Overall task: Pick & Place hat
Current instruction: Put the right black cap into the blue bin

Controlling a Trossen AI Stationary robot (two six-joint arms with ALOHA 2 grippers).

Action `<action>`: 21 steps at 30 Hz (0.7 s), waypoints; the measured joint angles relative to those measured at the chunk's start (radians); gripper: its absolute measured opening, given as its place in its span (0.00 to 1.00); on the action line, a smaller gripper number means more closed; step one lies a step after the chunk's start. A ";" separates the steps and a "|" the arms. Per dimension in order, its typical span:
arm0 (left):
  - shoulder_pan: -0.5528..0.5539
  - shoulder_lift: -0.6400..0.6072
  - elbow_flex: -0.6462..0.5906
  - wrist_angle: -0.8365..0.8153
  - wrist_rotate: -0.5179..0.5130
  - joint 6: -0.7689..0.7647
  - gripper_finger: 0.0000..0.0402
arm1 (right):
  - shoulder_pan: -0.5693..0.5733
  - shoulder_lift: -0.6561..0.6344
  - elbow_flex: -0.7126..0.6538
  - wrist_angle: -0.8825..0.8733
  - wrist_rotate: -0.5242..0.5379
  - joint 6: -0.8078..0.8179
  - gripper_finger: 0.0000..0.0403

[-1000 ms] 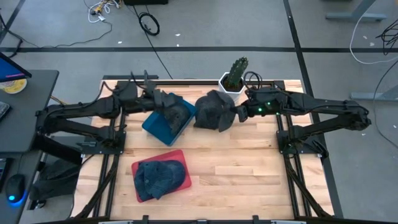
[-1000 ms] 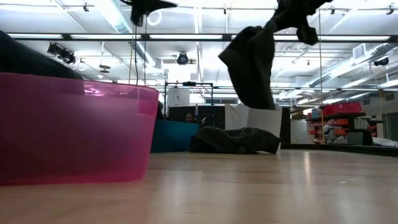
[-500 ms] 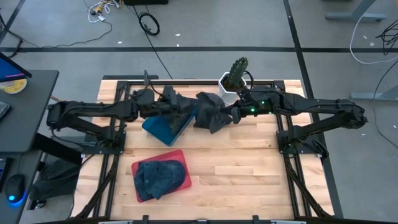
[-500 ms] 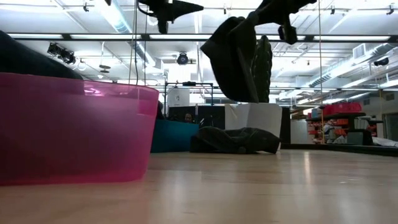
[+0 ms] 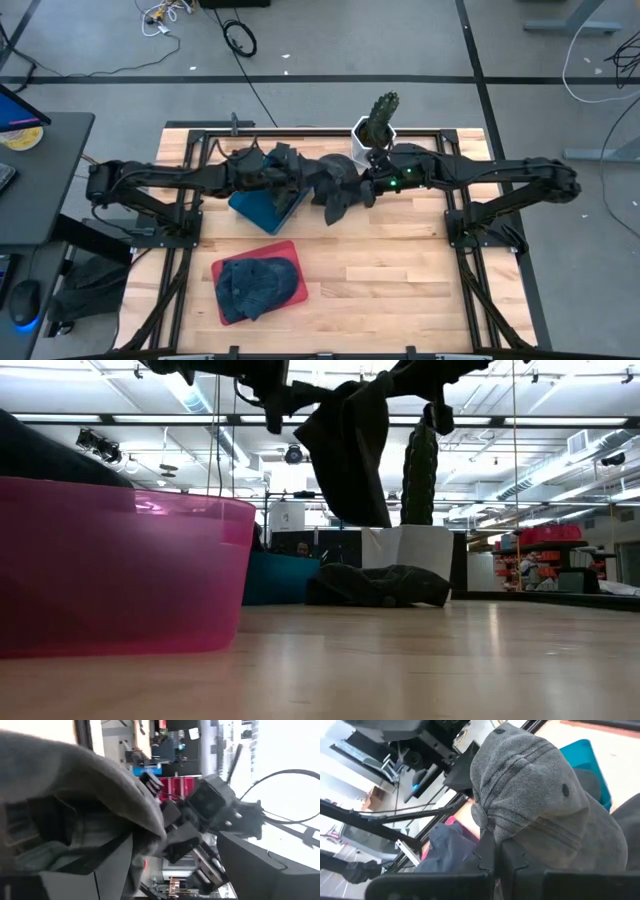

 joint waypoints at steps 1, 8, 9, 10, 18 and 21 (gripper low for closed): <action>0.000 0.002 -0.001 -0.001 -0.002 0.000 0.74 | 0.003 0.007 0.000 0.004 -0.005 0.000 0.00; -0.008 0.039 0.000 0.010 0.006 -0.018 0.74 | 0.014 0.028 0.000 0.088 -0.027 -0.001 0.00; -0.010 0.041 -0.001 0.002 0.005 -0.023 0.74 | 0.014 0.029 0.000 0.090 -0.032 -0.001 0.00; -0.010 0.043 -0.002 0.004 0.006 -0.024 0.74 | 0.014 0.028 0.000 0.095 -0.033 -0.001 0.00; -0.011 0.090 0.017 0.042 0.004 -0.039 0.74 | 0.014 0.028 0.000 0.101 -0.057 -0.004 0.00; -0.011 0.116 0.043 0.059 0.009 -0.021 0.73 | 0.014 0.028 0.000 0.104 -0.061 -0.004 0.00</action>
